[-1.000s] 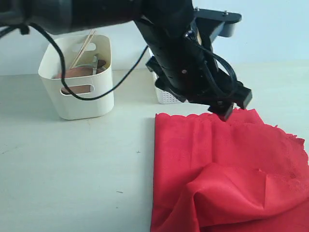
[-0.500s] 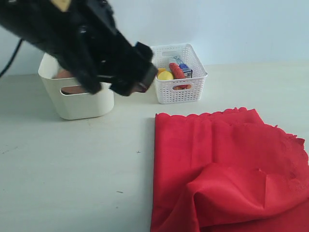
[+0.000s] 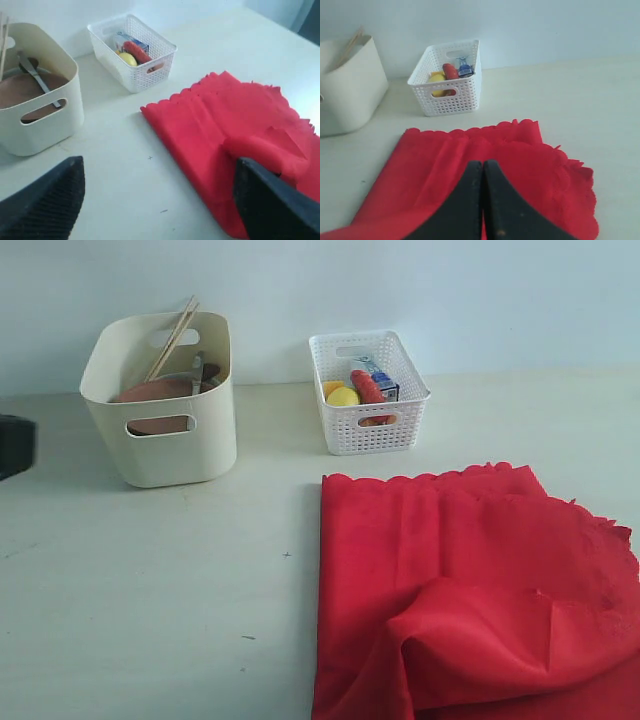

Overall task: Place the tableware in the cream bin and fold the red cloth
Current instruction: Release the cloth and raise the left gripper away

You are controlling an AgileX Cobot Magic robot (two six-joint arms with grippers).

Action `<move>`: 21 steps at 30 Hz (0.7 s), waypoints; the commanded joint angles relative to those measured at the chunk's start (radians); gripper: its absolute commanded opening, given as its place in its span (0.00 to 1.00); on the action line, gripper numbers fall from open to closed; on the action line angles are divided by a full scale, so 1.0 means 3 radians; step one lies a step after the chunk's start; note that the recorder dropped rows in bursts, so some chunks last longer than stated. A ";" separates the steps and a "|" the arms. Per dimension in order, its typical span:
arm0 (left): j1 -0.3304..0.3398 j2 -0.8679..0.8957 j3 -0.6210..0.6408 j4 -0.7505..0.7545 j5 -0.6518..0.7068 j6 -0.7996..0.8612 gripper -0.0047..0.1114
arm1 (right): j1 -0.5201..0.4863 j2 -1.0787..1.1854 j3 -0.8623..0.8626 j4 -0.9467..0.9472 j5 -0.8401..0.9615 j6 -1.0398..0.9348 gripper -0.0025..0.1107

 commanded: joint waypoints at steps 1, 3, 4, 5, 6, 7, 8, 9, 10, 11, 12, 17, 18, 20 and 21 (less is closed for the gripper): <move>-0.0001 -0.0637 0.0323 0.0200 -0.0079 -0.0276 0.71 | -0.0010 -0.0020 -0.0313 -0.0106 0.0316 0.0173 0.02; -0.0001 -0.0907 0.0413 0.0206 -0.0079 -0.0327 0.71 | -0.0010 -0.0020 -0.0535 -0.0125 0.0545 0.0100 0.02; -0.0001 -0.1034 0.0454 0.0220 -0.0079 -0.0339 0.71 | -0.0010 -0.0020 -0.0643 -0.0125 0.0615 0.0100 0.02; -0.0001 -0.1152 0.0489 0.0243 -0.0079 -0.0348 0.71 | -0.0010 -0.0020 -0.0726 -0.0125 0.0647 0.0100 0.02; -0.0001 -0.1239 0.0519 0.0258 -0.0079 -0.0348 0.71 | -0.0010 -0.0020 -0.0813 -0.0125 0.0652 0.0107 0.02; -0.0001 -0.1345 0.0549 0.0282 -0.0079 -0.0348 0.71 | -0.0010 -0.0020 -0.0892 -0.0125 0.0652 0.0119 0.02; -0.0001 -0.1445 0.0582 0.0306 -0.0079 -0.0348 0.71 | -0.0010 -0.0020 -0.0947 -0.0125 0.0667 0.0129 0.02; -0.0001 -0.1540 0.0618 0.0323 -0.0079 -0.0348 0.71 | -0.0010 -0.0020 -0.1012 -0.0125 0.0776 0.0129 0.02; -0.0001 -0.1609 0.0652 0.0345 -0.0079 -0.0348 0.71 | -0.0010 -0.0020 -0.1064 -0.0125 0.0927 0.0129 0.02; -0.0001 -0.1692 0.0699 0.0358 -0.0091 -0.0348 0.71 | -0.0010 -0.0020 -0.1083 -0.0125 0.1033 0.0129 0.02; -0.0001 -0.1772 0.0743 0.0362 -0.0110 -0.0348 0.71 | -0.0010 -0.0020 -0.1083 -0.0125 0.1118 0.0122 0.02; -0.0001 -0.2119 0.0802 0.0381 -0.0181 -0.0279 0.71 | -0.0010 0.0252 -0.1096 0.0207 0.1546 -0.0322 0.02; -0.0001 -0.2176 0.0802 0.0381 -0.0139 -0.0220 0.71 | -0.0010 0.0397 -0.1130 0.0273 0.1640 -0.0354 0.02; -0.0001 -0.2231 0.0802 0.0381 -0.0039 -0.0140 0.71 | -0.0010 0.0671 -0.1223 0.0366 0.1812 -0.0429 0.03; -0.0001 -0.2231 0.0802 0.0388 0.0036 -0.0131 0.71 | -0.0010 0.0891 -0.1290 0.0433 0.1901 -0.0491 0.06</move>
